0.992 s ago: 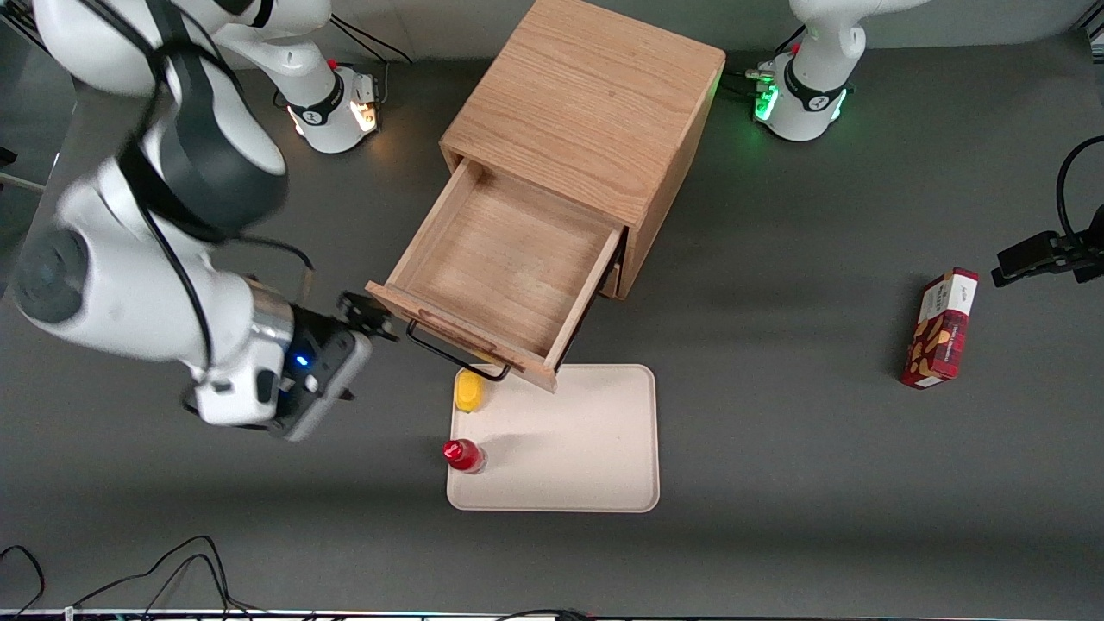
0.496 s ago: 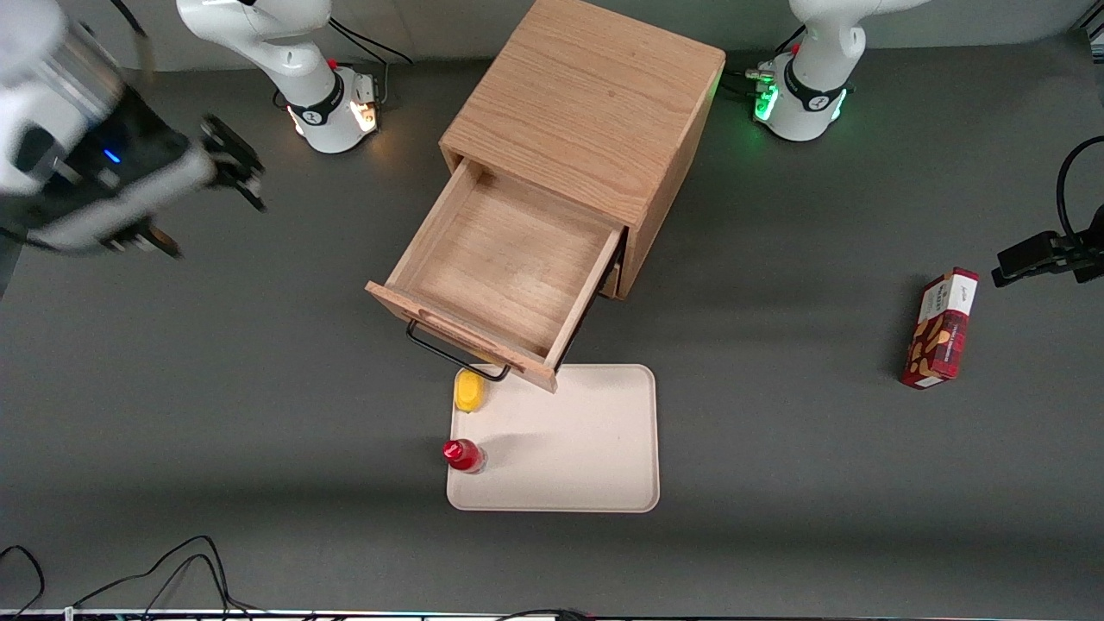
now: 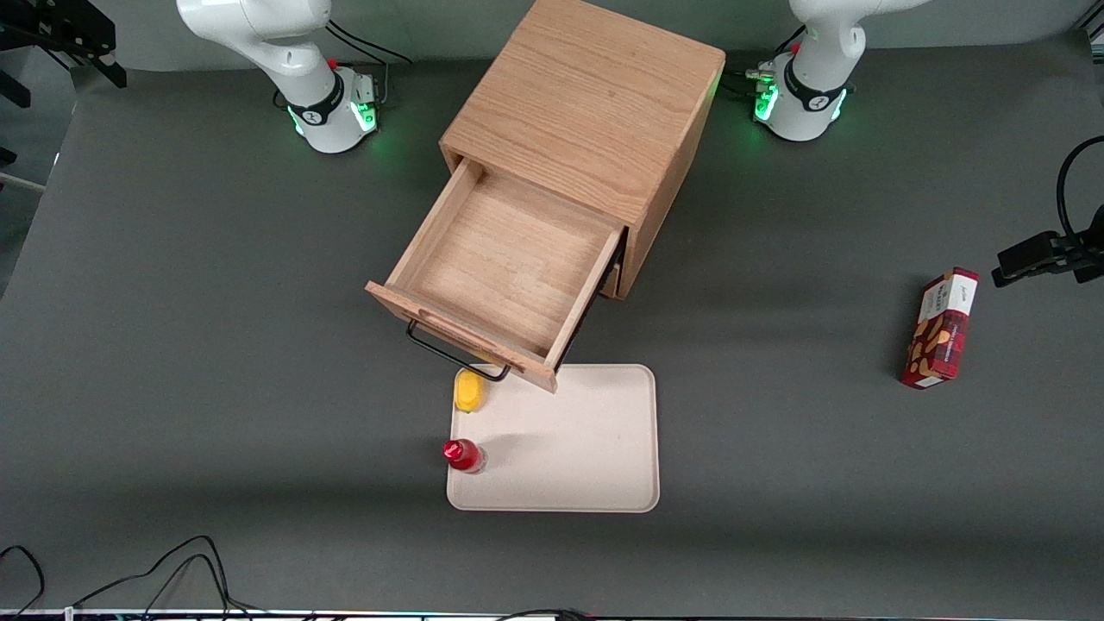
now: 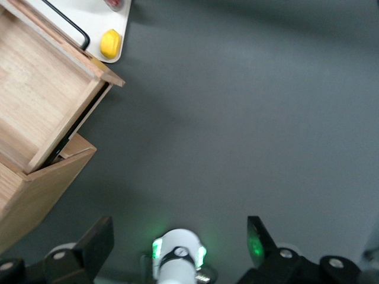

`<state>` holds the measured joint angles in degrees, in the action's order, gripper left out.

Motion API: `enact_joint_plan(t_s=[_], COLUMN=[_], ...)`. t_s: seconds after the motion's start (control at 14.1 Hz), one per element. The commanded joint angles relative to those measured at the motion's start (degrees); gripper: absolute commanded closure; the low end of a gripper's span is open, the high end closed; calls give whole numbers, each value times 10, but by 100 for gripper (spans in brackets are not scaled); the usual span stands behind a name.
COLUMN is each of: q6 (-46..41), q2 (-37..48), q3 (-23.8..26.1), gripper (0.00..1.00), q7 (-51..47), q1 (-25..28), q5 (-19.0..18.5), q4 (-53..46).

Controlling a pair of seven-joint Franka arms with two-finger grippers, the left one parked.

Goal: Open upper drawer

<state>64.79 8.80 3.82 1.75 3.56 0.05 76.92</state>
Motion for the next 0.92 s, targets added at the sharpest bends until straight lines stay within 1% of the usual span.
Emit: enact_joint_plan(t_s=[0.0,0.21,0.35,0.5,0.71,0.78,0.85], q6=[80,185,223,228,229,223,222], q2=[108,172,191,196,166,156,154], q3=[-7,-15,-19,-20,-20,-24,-39], gripper=[0,0,0,0,0,0,0], q7=[-74,-78,-107,-126,-128,-129,-124], q1=[2,1,1,2,0,-1,0], q5=[34,35,35,35,27,27,24], q4=[206,357,408,416,387,370,363])
